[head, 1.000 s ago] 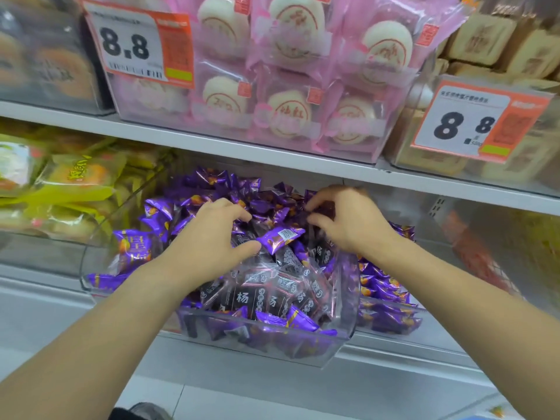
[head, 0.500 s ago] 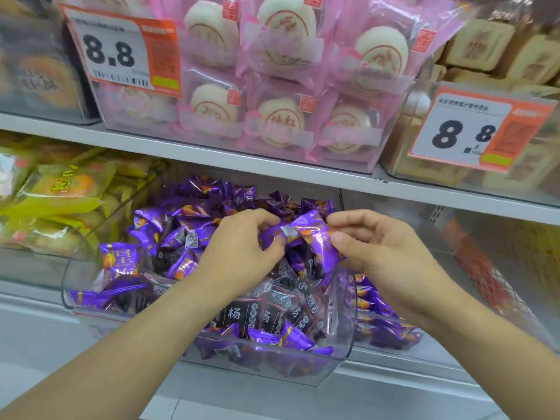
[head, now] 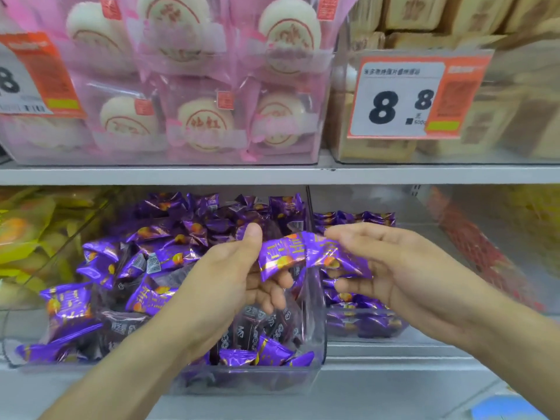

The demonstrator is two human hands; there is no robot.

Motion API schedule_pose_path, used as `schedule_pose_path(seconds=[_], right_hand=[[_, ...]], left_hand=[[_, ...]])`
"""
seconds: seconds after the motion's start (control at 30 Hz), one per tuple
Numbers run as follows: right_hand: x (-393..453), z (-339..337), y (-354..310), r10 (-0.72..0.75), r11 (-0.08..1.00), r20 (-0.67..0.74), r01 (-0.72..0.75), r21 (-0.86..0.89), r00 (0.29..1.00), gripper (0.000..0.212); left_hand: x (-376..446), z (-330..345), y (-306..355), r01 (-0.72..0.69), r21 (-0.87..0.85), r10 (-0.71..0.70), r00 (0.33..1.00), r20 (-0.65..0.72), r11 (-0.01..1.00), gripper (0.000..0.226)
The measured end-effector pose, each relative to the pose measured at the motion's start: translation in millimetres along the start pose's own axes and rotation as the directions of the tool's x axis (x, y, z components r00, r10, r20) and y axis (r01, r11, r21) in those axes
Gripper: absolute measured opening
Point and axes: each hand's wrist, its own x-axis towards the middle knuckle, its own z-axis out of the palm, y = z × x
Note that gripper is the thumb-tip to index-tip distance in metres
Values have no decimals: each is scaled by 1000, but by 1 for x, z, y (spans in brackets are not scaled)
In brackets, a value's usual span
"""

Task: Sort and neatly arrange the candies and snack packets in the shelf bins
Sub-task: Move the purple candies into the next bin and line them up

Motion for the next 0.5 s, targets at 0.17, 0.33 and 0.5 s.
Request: schedule_pose_path(seconds=[0.17,0.33,0.5], right_hand=[[-2,-6,1,-34,999,30,34,-9,999,54],[-1,-12,1,-28,999,-8,29,21,1000,50],[-2,-15,-1,-13,1000,9,13,8,1000,32]], left_hand=[[3,7,-4,-49,68,53,997,-56,996,60],[1,11,-2,-72,66,81,986,-145,995,53],[-5,18,5,-13,43,21,981,-191,999,47]])
